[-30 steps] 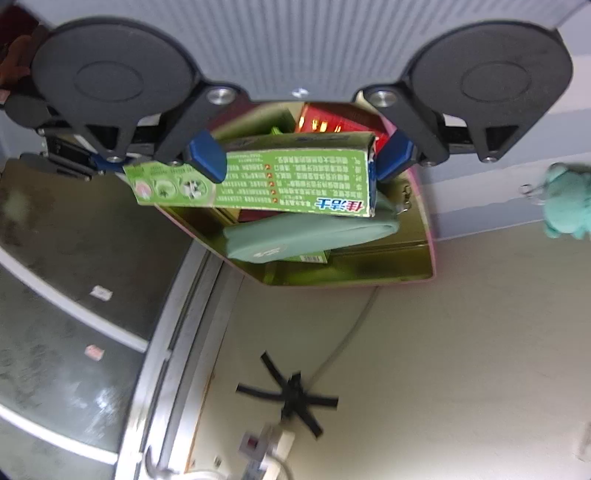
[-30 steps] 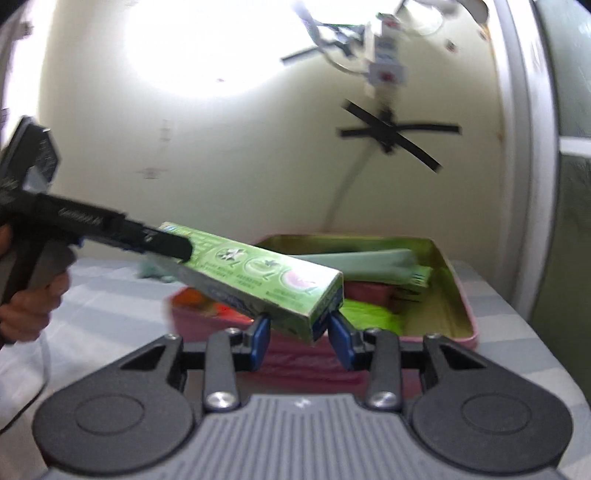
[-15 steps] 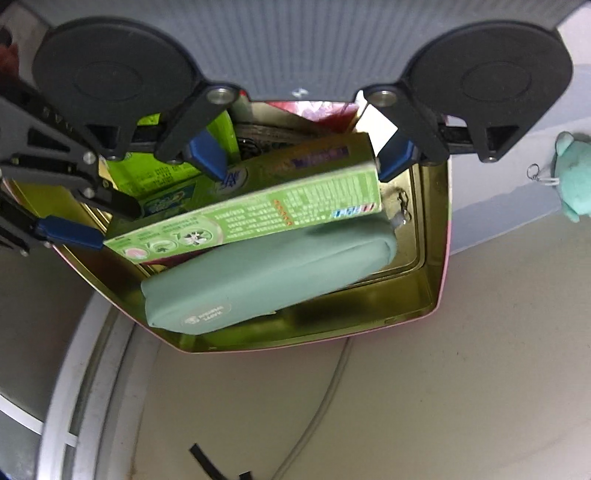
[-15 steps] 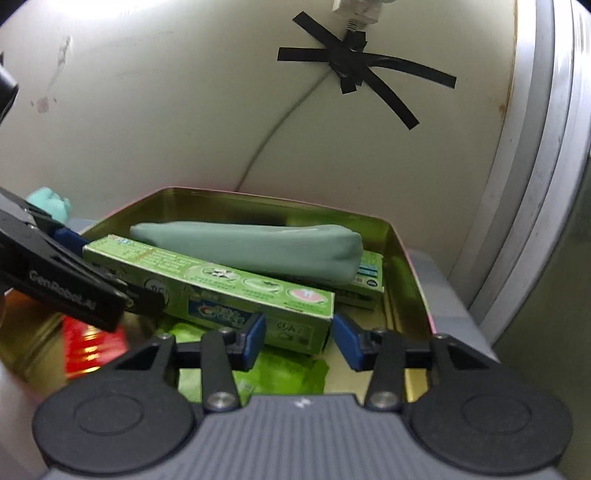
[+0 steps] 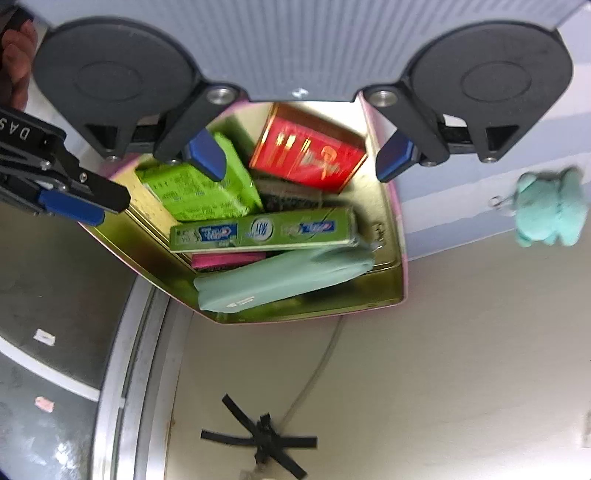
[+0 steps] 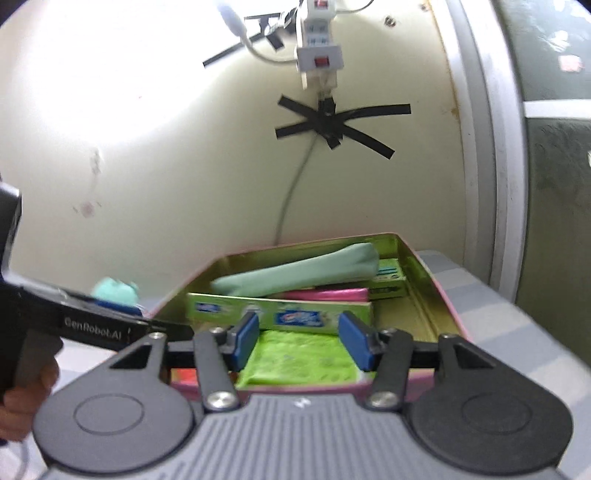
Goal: Organize objects
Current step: 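Move both grippers away from the tin toward the teal plush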
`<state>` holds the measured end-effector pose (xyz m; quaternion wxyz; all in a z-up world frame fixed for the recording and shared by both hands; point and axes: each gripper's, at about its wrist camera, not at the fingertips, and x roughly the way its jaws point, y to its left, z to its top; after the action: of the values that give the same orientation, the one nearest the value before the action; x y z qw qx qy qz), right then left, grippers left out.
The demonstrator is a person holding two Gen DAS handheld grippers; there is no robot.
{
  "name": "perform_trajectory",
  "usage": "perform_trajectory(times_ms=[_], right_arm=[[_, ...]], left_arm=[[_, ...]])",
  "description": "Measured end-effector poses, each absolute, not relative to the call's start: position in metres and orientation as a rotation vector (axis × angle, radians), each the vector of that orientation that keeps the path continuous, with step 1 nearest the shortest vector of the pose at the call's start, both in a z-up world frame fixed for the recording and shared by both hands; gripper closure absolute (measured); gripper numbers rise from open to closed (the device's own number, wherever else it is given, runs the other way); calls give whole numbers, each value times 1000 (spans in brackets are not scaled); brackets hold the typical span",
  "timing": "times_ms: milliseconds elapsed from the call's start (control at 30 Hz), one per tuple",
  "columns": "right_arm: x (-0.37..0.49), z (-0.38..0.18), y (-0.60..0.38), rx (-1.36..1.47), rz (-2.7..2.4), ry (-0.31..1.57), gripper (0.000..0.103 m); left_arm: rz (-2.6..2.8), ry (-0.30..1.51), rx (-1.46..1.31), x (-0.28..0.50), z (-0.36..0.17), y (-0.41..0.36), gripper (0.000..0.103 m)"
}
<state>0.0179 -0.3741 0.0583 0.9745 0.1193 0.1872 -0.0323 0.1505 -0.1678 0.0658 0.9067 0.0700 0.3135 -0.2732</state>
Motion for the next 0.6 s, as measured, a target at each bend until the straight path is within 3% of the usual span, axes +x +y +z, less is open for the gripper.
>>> perform_trajectory(times_ms=[600], right_arm=[[30,41,-240,190,189,510,52]], left_arm=[[-257,712,72,170,7,-7,13]])
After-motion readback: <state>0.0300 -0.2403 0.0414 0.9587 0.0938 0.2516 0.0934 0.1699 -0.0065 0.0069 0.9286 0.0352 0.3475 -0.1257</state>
